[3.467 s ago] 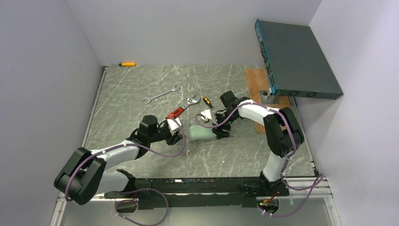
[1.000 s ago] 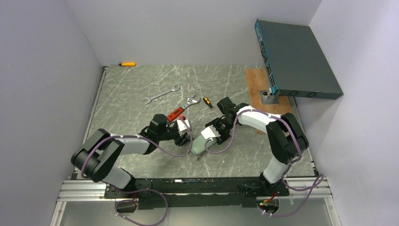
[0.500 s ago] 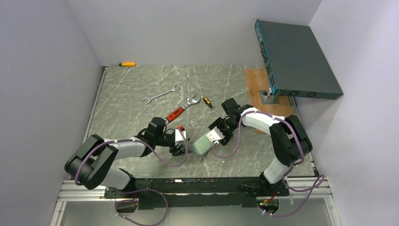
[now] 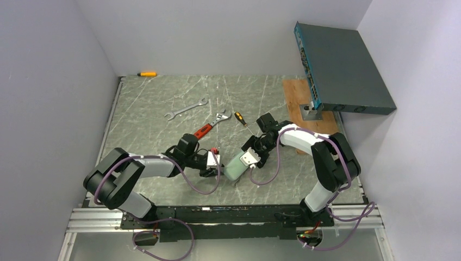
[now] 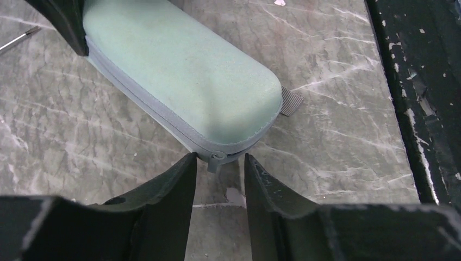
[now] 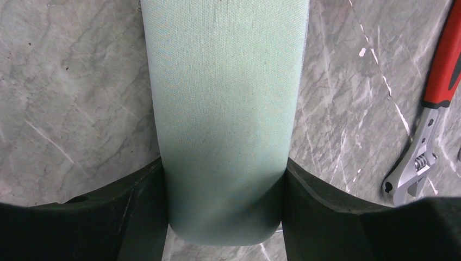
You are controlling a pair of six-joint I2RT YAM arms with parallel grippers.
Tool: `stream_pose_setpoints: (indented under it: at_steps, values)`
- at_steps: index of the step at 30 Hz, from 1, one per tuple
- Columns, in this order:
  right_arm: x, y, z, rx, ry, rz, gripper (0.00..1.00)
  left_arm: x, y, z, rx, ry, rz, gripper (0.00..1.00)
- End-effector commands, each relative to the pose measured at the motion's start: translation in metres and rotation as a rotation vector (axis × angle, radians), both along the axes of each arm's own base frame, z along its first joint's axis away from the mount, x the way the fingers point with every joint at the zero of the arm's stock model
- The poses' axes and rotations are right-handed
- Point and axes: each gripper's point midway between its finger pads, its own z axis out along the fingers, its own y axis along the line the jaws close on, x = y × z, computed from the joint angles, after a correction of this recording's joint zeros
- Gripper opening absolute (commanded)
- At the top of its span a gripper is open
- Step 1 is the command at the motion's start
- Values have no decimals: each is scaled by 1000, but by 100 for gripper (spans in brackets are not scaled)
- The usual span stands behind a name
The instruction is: Open the umbrella
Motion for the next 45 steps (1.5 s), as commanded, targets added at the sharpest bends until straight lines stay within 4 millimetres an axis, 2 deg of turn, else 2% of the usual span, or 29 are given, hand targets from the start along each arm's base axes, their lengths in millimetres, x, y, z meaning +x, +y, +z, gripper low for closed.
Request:
stream_pose_setpoints:
  at_steps: [1,6,8,9,11,12,14,16,19,23,29,34,37,40,42,45]
  values:
    - [-11,-7,-10,-36,31,49,13,-2,-12,11,-40,-54,-97,39]
    - [-1,-2,-8,-15,14,23,21,-4,-14,11,-34,-47,-118,12]
    - [6,2,-5,-1,18,-11,31,-3,-14,11,-28,-37,-103,2]
    - [11,4,-2,7,22,-36,41,-3,-13,11,-25,-28,-93,0]
    - [22,6,7,30,35,-106,61,-2,-13,12,-28,-27,-73,0]
    - [29,6,11,46,43,-149,67,0,-12,12,-30,-28,-52,0]
    - [41,3,22,80,57,-246,77,7,-11,14,-36,-22,11,0]
    - [51,-1,35,115,83,-360,90,12,-10,16,-46,-1,71,0]
    - [58,-14,56,146,159,-555,100,16,-8,18,-57,36,143,0]
    - [63,-30,77,149,251,-834,100,23,-6,18,-70,75,238,0]
    - [54,-47,86,101,427,-1205,99,22,-19,17,-79,117,239,0]
    - [29,-52,84,-51,686,-1469,93,22,-32,20,-98,97,245,0]
    - [11,-54,82,-103,852,-1565,90,21,-35,20,-103,79,252,0]
    - [-5,-48,79,-125,1001,-1566,90,22,-40,20,-105,63,264,0]
    - [-5,-40,77,-125,1073,-1592,92,22,-42,20,-104,55,276,0]
    - [11,-30,77,-93,1138,-1684,96,19,-49,20,-97,36,279,0]
